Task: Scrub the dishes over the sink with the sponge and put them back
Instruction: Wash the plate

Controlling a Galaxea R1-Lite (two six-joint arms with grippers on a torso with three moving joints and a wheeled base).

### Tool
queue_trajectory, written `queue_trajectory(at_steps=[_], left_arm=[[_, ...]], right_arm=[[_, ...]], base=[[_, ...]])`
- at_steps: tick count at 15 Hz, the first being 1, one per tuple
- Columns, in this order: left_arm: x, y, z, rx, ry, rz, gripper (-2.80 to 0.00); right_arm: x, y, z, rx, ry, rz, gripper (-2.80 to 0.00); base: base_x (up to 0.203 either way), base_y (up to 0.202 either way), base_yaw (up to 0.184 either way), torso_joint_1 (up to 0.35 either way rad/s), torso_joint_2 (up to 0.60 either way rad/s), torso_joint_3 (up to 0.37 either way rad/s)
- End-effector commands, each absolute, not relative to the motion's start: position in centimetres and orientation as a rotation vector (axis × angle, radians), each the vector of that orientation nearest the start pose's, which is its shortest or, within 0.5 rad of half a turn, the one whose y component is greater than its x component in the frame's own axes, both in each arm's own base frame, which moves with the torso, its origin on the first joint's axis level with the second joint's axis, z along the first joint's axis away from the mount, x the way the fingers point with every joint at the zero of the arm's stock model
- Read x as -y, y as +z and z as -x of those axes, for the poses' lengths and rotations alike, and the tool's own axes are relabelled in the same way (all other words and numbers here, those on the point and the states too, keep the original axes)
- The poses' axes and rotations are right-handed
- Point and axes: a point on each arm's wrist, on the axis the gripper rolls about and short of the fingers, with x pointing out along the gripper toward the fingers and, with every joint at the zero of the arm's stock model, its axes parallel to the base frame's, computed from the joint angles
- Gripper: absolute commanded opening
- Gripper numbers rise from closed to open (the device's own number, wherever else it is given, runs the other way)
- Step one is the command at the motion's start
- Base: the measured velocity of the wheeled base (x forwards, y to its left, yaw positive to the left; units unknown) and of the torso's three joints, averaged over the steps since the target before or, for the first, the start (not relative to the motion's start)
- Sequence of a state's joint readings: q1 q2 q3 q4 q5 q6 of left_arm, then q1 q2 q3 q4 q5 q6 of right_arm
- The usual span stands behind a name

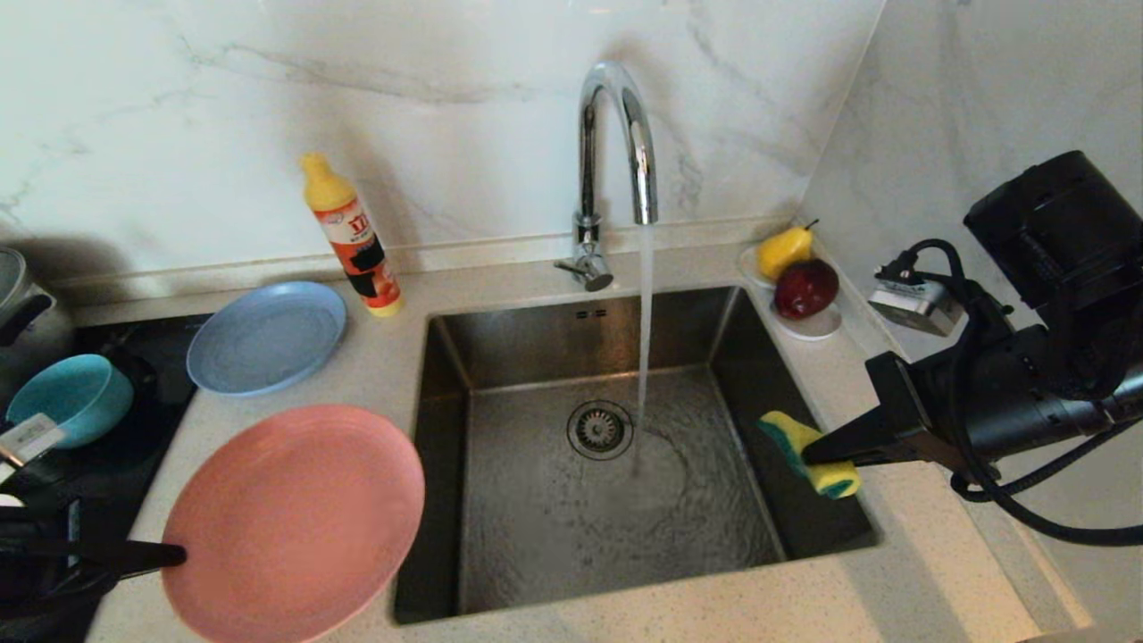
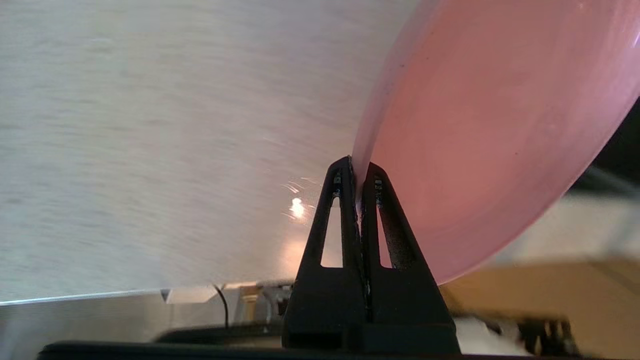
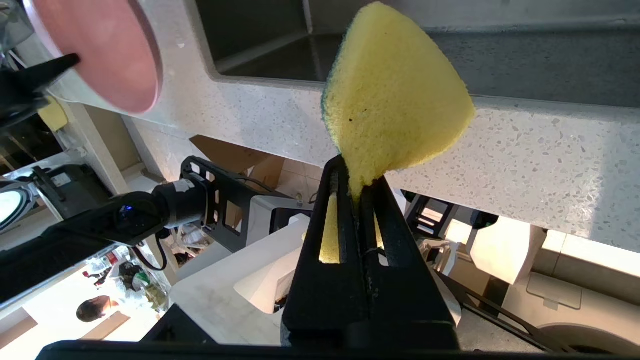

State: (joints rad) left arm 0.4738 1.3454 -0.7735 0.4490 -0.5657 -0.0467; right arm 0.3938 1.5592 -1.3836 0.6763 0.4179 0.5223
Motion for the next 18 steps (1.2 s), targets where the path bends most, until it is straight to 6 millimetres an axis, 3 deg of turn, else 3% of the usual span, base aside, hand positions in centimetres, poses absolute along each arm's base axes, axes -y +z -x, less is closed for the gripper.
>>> queue_trajectory(at_steps=[1,6,10,13,18], left_arm=[[-4.9,20.6,-15.9,-0.846,-0.152,0.499,-2.8],[-0.8,22.3,-20.9,-0.918,-0.275,0.478,-2.8],[4.3,21.1,-25.8,-0.99,-0.299,0.434,-2.8],[8.2,18.7,-28.7,-1.025,-0.276,0.372,-2.8],[13.6,16.0,-31.8,-1.01,-0.333,0.354,-2.8]], right_arm=[[-10.1,27.3,-22.0,-1.039,0.523,-0.475,-2.8],[-9.4,28.2,-20.3,-1.005,0.537,-0.481,-2.8],[-8.7,28.6,-19.2,-0.984,0.542,-0.493,-2.8],[-8.5,28.5,-19.1,-0.979,0.539,-0.494,-2.8],[-8.2,28.8,-18.6,-0.965,0.539,-0.497,-2.8]], base=[[0.0,0.0,0.0,0.0,0.0,0.0],[0.0,0.0,0.0,0.0,0.0,0.0],[0.0,0.0,0.0,0.0,0.0,0.0],[0.0,0.0,0.0,0.0,0.0,0.0],[0.0,0.0,0.0,0.0,0.0,0.0]])
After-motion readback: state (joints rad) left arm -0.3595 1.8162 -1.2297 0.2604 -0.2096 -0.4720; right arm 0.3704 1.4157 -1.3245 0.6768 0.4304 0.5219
